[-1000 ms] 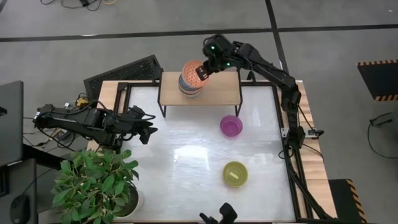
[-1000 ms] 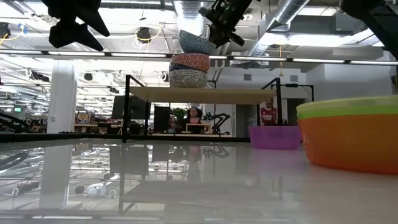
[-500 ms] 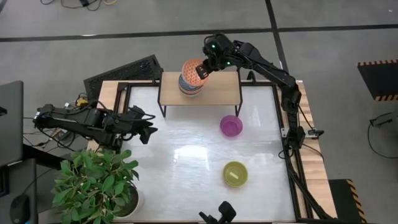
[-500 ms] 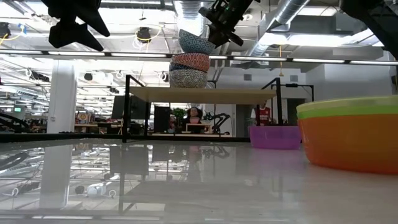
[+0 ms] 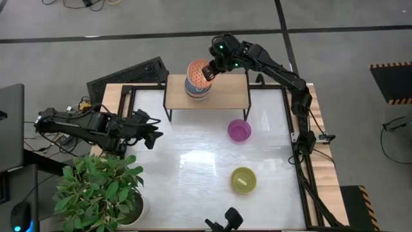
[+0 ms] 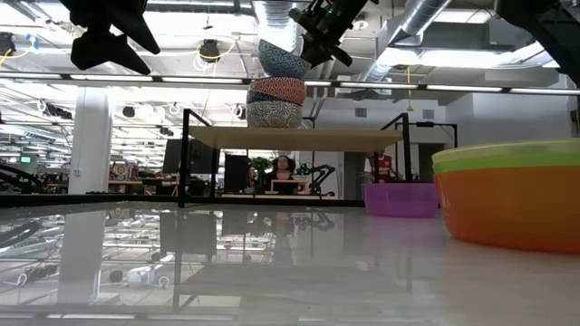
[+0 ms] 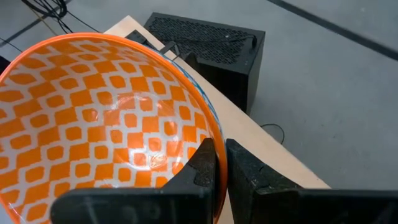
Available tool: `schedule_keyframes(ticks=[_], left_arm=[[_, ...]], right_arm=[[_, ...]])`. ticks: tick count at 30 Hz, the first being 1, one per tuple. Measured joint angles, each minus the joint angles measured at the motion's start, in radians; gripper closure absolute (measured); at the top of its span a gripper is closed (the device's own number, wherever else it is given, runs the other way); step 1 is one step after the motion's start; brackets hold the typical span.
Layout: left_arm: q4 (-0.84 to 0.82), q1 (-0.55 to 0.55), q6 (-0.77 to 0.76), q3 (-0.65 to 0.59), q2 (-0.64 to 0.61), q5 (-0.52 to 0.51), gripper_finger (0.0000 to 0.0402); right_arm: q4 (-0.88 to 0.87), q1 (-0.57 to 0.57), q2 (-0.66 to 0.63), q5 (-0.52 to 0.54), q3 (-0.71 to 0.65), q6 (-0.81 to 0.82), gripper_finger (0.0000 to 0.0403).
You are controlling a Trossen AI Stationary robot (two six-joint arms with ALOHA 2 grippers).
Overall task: Place and stack bowls onto a shelf
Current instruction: Stack the orange patterned bowl on top of the blue patterned bowl on the shelf
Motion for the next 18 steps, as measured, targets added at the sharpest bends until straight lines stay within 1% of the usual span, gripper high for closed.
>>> schedule_keyframes(ticks=[9,18], left_arm=[[-0.016,0.005,0.000,0.000,0.000,-0.049,0.0211],[0.003,0.115,-0.011,0.000,0.000,-0.034,0.0211]], right_arm=[[0.018,0.008,0.000,-0.003,0.000,-0.031,0.0363],[0.020,0.006,0.000,-0.003,0.000,-0.124,0.0363]])
